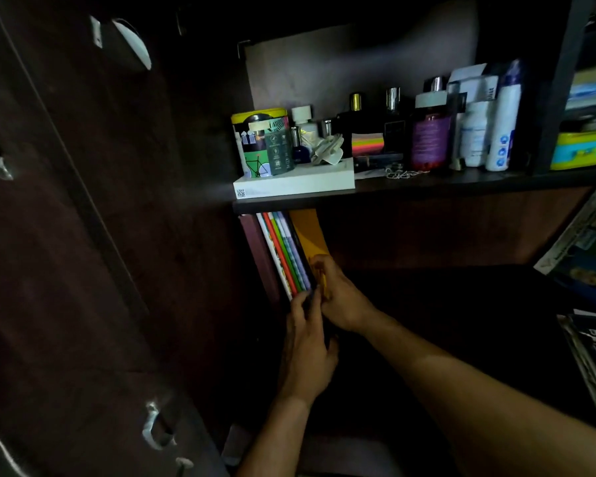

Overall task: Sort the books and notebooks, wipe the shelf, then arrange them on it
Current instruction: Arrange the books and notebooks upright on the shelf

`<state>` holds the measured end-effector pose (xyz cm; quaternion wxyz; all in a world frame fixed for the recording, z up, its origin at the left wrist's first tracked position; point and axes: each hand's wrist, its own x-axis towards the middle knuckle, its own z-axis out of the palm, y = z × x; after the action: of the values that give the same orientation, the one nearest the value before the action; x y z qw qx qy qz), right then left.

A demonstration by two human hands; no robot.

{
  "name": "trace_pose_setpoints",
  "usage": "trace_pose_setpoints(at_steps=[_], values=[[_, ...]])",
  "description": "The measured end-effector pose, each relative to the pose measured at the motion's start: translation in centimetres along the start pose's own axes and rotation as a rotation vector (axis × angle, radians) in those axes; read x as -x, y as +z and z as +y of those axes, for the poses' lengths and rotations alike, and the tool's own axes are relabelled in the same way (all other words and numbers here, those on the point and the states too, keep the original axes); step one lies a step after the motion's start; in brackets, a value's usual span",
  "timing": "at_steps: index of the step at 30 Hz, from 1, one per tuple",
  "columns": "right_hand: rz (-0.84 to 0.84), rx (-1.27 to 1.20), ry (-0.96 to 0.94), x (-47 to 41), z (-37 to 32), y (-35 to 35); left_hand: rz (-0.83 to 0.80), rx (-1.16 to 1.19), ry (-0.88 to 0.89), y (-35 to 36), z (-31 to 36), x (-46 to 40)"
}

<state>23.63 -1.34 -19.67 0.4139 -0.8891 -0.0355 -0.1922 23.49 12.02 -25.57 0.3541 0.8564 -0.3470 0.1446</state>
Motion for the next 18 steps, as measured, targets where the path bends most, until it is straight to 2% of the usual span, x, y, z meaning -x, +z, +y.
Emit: trace_pose_setpoints(at_steps=[3, 6, 9, 12, 14, 15, 18], values=[[-0.124, 0.019, 0.001, 1.3, -0.5, -0.7, -0.047, -0.037, -0.029, 0.4, -0.2, -0.2], [-0.155, 0.075, 0.062, 4.6, -0.5, -1.8, -0.089, -0.036, -0.025, 0.1, -0.1, -0.2], [-0.105, 0.130, 0.189, 9.2, -0.2, -4.6, -0.159, -0.067, -0.023, -0.1, 0.7, -0.2], [-0.058, 0.247, 0.276, 14.0, -1.0, -9.3, -0.197, -0.243, 0.034, -0.5, 1.3, -0.2], [0.034, 0.346, 0.320, 18.2, -1.0, -12.8, -0.231, -0.319, 0.103, -0.6, 1.6, 0.1], [0.093, 0.397, 0.357, 21.1, -0.8, -14.8, -0.260, -0.329, 0.133, -0.2, 2.3, 0.6], [0.213, 0.503, 0.458, 27.9, 0.1, -19.0, -0.320, -0.259, 0.072, 1.2, 5.5, 1.2]])
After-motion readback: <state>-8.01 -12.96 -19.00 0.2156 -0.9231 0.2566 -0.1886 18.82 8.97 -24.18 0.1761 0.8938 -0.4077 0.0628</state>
